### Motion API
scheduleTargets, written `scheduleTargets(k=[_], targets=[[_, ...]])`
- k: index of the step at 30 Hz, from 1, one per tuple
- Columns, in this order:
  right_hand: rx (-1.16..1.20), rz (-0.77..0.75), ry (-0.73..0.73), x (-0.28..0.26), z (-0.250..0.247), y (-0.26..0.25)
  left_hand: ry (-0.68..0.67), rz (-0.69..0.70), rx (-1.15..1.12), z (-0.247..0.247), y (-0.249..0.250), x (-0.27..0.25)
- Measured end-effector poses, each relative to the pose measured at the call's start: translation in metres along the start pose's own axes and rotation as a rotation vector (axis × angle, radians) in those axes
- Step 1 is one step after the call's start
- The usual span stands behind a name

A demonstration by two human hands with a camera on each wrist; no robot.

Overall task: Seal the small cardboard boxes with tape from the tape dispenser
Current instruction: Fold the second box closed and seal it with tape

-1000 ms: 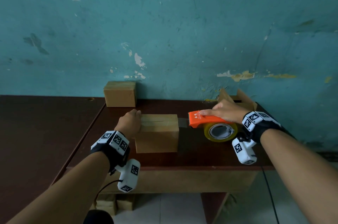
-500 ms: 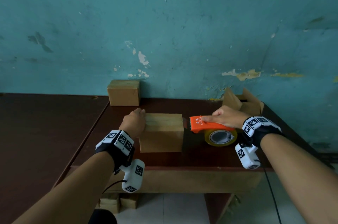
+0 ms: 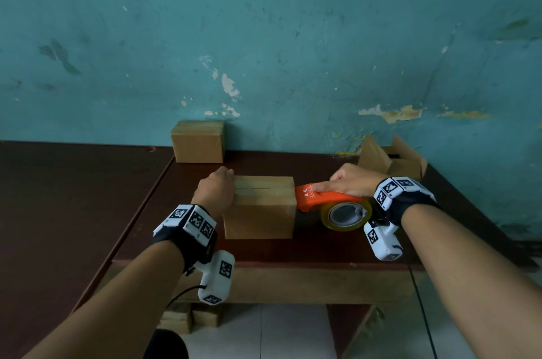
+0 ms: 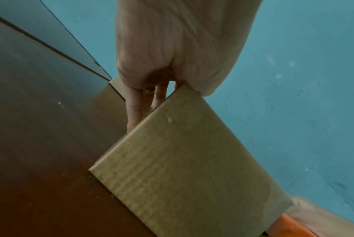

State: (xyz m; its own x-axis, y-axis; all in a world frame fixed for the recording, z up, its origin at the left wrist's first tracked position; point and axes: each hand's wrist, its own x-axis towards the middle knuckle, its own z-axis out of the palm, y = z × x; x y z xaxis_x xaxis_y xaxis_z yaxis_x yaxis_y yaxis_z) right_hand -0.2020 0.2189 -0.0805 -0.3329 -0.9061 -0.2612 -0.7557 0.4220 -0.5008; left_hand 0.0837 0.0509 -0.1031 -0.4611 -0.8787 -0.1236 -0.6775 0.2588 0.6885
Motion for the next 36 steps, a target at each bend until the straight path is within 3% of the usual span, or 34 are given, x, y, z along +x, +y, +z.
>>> scheduleTargets(k=[21,36], targets=[[0.011,0.053,-0.048,0.007,0.001,0.002,0.047,-0.008,0.058,0.003,0.004,-0.003],[-0.126,0.093,-0.107,-0.003,0.003,-0.014,0.045,-0.017,0.04,0.003,0.006,-0.004]])
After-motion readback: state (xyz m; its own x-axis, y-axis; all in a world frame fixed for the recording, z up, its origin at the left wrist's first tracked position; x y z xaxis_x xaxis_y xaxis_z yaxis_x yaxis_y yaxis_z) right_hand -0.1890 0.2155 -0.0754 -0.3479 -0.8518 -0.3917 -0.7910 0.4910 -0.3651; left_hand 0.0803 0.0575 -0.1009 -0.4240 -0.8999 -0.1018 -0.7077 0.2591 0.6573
